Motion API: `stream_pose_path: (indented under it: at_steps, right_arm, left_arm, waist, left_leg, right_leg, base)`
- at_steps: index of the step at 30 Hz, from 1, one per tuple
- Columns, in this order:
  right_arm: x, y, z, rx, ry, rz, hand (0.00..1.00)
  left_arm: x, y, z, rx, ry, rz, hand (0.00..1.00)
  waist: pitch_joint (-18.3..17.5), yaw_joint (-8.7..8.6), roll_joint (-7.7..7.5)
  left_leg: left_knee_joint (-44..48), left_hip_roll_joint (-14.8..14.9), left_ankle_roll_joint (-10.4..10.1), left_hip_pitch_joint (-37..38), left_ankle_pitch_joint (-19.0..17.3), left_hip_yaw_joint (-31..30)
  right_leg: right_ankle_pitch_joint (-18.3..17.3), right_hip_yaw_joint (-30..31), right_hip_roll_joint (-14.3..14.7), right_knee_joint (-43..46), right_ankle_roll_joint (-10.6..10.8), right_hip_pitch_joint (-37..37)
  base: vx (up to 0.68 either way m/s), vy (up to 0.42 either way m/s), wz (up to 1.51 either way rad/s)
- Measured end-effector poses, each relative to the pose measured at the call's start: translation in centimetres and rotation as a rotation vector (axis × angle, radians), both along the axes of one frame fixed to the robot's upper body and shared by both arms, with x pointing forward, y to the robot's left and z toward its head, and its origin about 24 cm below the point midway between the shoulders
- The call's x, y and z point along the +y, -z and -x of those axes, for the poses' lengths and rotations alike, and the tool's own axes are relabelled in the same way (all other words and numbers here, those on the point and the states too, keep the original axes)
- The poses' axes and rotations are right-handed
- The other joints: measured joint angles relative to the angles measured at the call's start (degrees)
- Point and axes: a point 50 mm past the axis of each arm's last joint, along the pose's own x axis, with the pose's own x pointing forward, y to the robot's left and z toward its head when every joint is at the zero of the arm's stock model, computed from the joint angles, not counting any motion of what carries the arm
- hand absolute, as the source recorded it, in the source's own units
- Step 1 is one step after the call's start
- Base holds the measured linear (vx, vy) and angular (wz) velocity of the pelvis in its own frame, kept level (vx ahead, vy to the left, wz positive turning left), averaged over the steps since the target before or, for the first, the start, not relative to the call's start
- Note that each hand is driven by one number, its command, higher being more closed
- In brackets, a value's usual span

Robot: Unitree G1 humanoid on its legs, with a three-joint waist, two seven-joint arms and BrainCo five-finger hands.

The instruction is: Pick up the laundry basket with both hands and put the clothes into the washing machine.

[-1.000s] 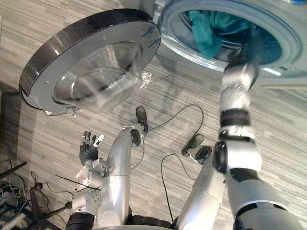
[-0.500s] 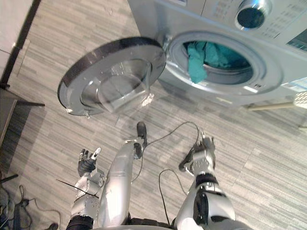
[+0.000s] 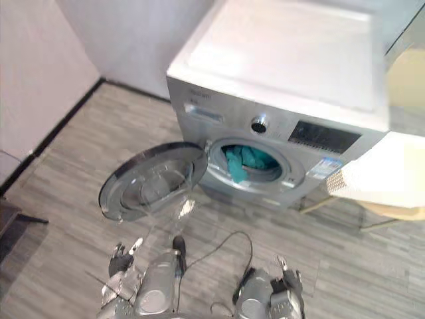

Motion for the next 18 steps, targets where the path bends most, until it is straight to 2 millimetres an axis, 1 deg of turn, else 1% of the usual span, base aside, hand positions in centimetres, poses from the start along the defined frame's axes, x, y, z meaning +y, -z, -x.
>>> stream_pose_path:
  at_steps: [1, 2, 3, 5, 8, 9, 10, 11, 12, 13, 15, 16, 17, 18]
  right_arm:
    - [0.2, 0.3, 0.9, 0.020, -0.012, -0.007, 0.00]
    - [0.2, 0.4, 1.3, 0.032, -0.020, -0.005, 0.00]
    - [0.3, 0.5, 2.0, 0.055, -0.039, 0.001, 0.00]
    - [0.4, 0.6, 2.2, 0.064, -0.069, 0.013, 0.00]
    - [0.2, 0.5, 2.2, 0.066, -0.078, 0.022, 0.00]
    - [0.0, 0.5, 2.2, 0.066, -0.078, 0.027, 0.00]
    - [-0.3, 0.4, 2.2, 0.067, -0.077, 0.033, 0.00]
    - [-0.4, 0.4, 2.2, 0.067, -0.077, 0.038, 0.00]
    - [-0.6, 0.4, 2.1, 0.065, -0.078, 0.041, 0.00]
    - [-0.8, 0.3, 1.7, 0.058, -0.081, 0.047, 0.00]
    - [-0.7, 0.2, 1.2, 0.047, -0.084, 0.044, 0.00]
    - [-0.5, 0.2, 0.9, 0.044, -0.086, 0.038, 0.00]
    - [-0.5, 0.1, 0.4, 0.030, -0.087, 0.036, 0.00]
    - [-0.6, 0.1, 0.4, 0.030, -0.079, 0.034, 0.00]
  left_arm:
    - [0.2, 0.4, 1.0, 0.034, -0.010, -0.001, 0.00]
    - [0.2, 0.6, 1.2, 0.047, -0.006, -0.003, 0.00]
    - [0.1, 1.0, 2.0, 0.079, -0.003, -0.002, 0.00]
    - [0.1, 1.3, 2.7, 0.108, 0.003, 0.000, 0.00]
    - [-0.3, 1.7, 3.0, 0.133, 0.017, 0.012, 0.00]
    - [-0.6, 1.8, 3.0, 0.139, 0.032, 0.017, 0.00]
    - [-1.0, 1.8, 2.8, 0.139, 0.056, 0.019, 0.00]
    - [-1.2, 1.8, 2.7, 0.138, 0.069, 0.020, 0.00]
    - [-1.6, 1.8, 2.4, 0.134, 0.098, 0.021, 0.00]
    - [-2.1, 1.7, 2.3, 0.130, 0.122, 0.022, 0.00]
    - [-2.3, 1.6, 2.0, 0.119, 0.140, 0.020, 0.00]
    - [-2.7, 1.2, 1.1, 0.089, 0.167, 0.015, 0.00]
    - [-2.8, 0.8, 0.6, 0.065, 0.181, 0.009, 0.00]
    - [-2.8, 0.4, 0.2, 0.043, 0.198, -0.003, 0.00]
  waist:
    - [-1.49, -0.02, -0.09]
    - [-2.23, -0.01, -0.03]
    - [-3.91, -0.11, 0.09]
    - [-5.52, -0.85, 0.53]
    - [-6.82, -0.95, 1.74]
    - [-7.29, -1.05, 2.55]
    - [-7.84, -1.02, 3.35]
    - [-8.05, -1.03, 3.76]
    - [-8.47, -1.02, 4.49]
    - [-8.68, -1.01, 4.86]
    - [-8.92, -1.12, 5.11]
    - [-8.98, -1.17, 5.31]
    - [-9.17, -1.21, 5.55]
    - [-9.58, -1.68, 5.17]
  left_leg:
    - [-2.77, 0.00, -0.79, 2.15, 0.53, 0.44]
    - [-4.28, -0.01, -1.26, 3.18, 0.85, 0.73]
    - [-7.04, -0.05, -2.06, 4.62, 1.38, 0.86]
    - [-10.04, -0.01, -3.02, 6.40, 2.03, 0.78]
    - [-11.47, 0.12, -3.26, 8.73, 2.20, 0.63]
    - [-11.14, 0.40, -3.05, 9.13, 2.27, 0.59]
    - [-10.27, 0.80, -2.13, 9.10, 2.64, 0.85]
    - [-9.82, 1.03, -1.02, 8.87, 2.93, 0.86]
    - [-8.23, 1.03, 0.90, 8.59, 3.09, 0.88]
    - [-6.79, 0.86, 2.07, 8.38, 2.86, 0.83]
    - [-3.87, 0.78, 2.28, 6.62, 3.12, 0.81]
    - [-1.56, 0.67, 2.97, 5.27, 3.64, 0.44]
    - [-1.95, 0.11, 3.10, 5.01, 4.78, -0.42]
    - [-4.20, -0.57, 2.62, 5.62, 5.75, -1.69]
  right_leg:
    - [0.38, -0.72, 0.55, -1.87, 0.21, 1.88]
    - [0.51, -0.96, 0.91, -2.79, 0.30, 2.64]
    - [0.83, -1.91, 1.26, -4.42, 0.58, 3.86]
    - [1.47, -3.23, 2.07, -6.70, 0.27, 5.99]
    - [2.07, -5.01, 3.24, -9.77, 0.49, 9.79]
    - [2.22, -5.34, 3.94, -11.17, 0.76, 11.39]
    - [2.37, -5.98, 4.56, -12.44, 0.99, 12.53]
    - [2.44, -6.33, 4.93, -13.05, 1.10, 13.05]
    - [2.55, -6.62, 5.29, -13.55, 1.25, 13.85]
    - [2.92, -6.66, 5.37, -14.39, 1.15, 14.71]
    - [3.17, -6.47, 5.40, -15.23, 0.97, 14.90]
    - [3.18, -6.52, 5.54, -16.30, 0.95, 15.45]
    - [3.86, -6.85, 6.06, -18.04, 0.65, 16.41]
    - [4.91, -7.82, 5.98, -20.10, 0.53, 17.38]
  base:
    - [0.05, -0.049, 0.09]
    - [0.05, -0.045, 0.12]
    - [0.07, -0.048, 0.17]
    - [0.09, -0.042, 0.25]
    - [0.08, -0.013, 0.20]
    - [0.09, -0.005, 0.19]
    - [0.09, -0.010, 0.21]
    - [0.10, -0.010, 0.14]
    - [0.13, -0.017, 0.12]
    - [0.17, -0.002, 0.12]
    - [0.12, 0.002, 0.12]
    - [0.05, -0.021, 0.21]
    - [0.06, -0.038, 0.36]
    - [0.08, 0.020, 0.34]
